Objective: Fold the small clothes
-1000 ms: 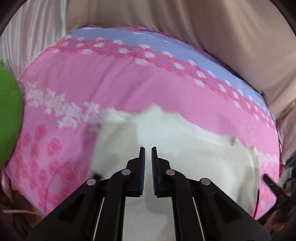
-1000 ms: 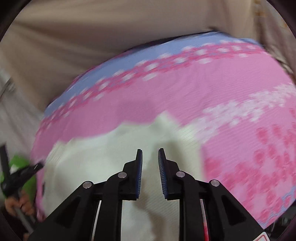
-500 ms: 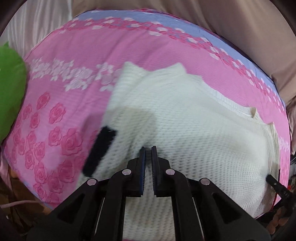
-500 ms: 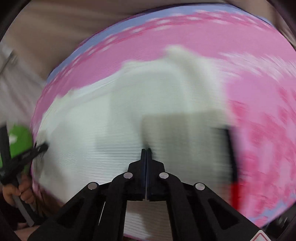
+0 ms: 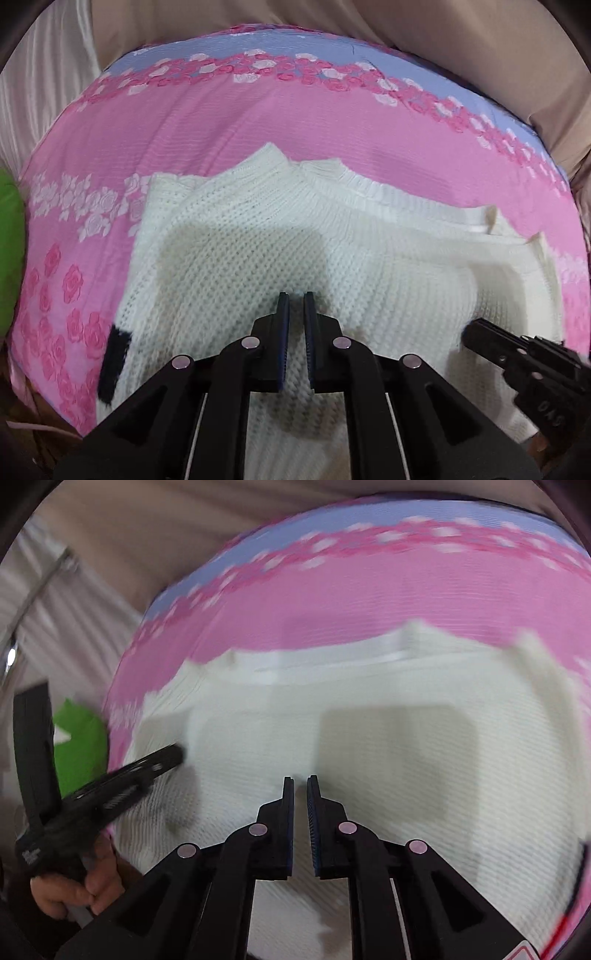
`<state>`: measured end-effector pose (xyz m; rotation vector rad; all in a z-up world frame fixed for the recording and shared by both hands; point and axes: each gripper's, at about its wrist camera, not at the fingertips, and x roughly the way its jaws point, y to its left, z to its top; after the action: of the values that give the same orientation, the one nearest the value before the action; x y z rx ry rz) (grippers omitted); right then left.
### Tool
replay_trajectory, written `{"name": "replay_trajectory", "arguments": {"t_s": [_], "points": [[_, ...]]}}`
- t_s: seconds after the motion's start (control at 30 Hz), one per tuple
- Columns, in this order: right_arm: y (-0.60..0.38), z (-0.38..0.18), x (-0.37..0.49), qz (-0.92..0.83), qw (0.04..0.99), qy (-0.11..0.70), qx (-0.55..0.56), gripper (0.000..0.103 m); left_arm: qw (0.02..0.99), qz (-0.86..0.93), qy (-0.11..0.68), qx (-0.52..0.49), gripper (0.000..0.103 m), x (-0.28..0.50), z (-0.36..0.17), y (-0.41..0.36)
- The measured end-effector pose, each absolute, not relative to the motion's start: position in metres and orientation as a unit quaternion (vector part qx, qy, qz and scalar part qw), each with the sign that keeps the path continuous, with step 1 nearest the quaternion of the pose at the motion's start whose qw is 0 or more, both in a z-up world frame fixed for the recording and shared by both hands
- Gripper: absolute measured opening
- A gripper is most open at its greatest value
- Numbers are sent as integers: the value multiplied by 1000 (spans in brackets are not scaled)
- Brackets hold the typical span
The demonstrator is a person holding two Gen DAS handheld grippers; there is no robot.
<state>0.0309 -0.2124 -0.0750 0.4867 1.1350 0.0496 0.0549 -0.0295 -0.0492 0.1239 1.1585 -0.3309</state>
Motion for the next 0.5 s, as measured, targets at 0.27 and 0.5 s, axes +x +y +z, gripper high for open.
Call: {"name": "replay_trajectory", "arguments": {"t_s": [0.27, 0.5], "points": [[-346, -80, -45, -156, 802, 480, 319, 0, 829, -136, 542, 15, 8, 61, -52, 16], [-353, -58, -75, -160, 813, 447, 336, 5, 825, -128, 550, 10, 8, 54, -43, 14]]}}
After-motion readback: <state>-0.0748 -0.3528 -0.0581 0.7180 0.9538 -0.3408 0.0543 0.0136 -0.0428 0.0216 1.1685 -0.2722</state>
